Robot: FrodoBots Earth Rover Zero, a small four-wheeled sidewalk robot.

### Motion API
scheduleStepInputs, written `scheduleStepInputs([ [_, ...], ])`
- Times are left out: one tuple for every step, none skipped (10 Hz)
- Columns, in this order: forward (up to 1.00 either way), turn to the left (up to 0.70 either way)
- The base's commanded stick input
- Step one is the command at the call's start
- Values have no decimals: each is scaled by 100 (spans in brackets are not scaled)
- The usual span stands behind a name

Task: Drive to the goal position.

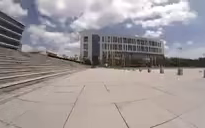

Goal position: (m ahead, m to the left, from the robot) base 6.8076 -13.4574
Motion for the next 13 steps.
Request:
scheduleStepInputs([
  [70, 0],
  [70, 0],
  [70, 0],
  [70, 0],
  [70, 0],
  [70, 0],
  [70, 0],
  [70, 2],
  [70, 0],
  [70, 3],
  [70, 16],
  [70, 12],
  [70, 0],
])
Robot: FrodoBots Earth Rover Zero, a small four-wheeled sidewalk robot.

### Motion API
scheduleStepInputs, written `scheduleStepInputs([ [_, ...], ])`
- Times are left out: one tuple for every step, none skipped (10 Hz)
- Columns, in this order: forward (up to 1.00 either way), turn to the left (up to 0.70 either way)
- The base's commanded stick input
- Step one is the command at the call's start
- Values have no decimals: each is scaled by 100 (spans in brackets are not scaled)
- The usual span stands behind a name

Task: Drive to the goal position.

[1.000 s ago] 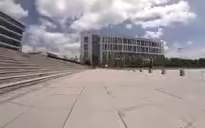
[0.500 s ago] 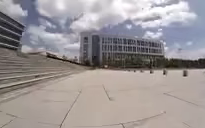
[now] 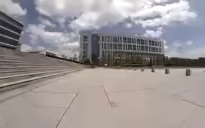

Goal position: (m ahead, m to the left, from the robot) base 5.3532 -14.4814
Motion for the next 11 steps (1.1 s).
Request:
scheduleStepInputs([
  [70, 0],
  [70, 0],
  [70, 0],
  [70, 0],
  [70, -7],
  [70, -27],
  [70, -35],
  [70, -35],
  [70, -35],
  [70, -35],
  [70, -35],
])
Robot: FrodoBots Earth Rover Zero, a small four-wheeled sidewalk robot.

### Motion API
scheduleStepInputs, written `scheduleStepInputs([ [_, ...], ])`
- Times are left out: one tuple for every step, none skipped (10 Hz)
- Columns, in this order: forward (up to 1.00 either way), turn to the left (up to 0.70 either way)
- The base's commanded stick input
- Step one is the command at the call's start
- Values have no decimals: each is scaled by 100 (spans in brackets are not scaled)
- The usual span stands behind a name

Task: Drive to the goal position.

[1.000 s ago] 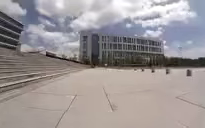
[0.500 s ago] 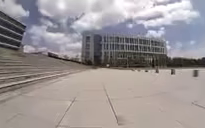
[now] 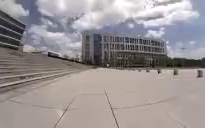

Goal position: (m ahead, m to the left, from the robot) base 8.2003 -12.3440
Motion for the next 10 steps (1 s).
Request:
scheduleStepInputs([
  [70, -35],
  [70, -27],
  [70, 4],
  [70, 0],
  [70, 0],
  [70, 0],
  [70, 0],
  [70, 0],
  [70, 0],
  [70, 0],
])
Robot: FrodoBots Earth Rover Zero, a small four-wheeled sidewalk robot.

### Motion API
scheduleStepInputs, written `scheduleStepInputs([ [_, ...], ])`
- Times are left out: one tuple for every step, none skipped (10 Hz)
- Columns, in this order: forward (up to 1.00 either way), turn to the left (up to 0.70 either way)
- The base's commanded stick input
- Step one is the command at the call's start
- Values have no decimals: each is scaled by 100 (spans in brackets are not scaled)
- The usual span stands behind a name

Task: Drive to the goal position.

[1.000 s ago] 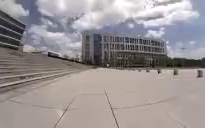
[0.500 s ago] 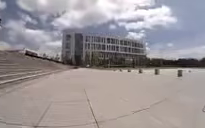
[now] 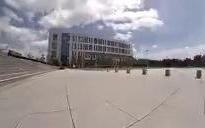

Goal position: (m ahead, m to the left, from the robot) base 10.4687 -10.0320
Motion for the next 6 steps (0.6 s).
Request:
scheduleStepInputs([
  [70, -1],
  [70, -35],
  [70, -35],
  [70, -35],
  [70, -35],
  [70, -35],
])
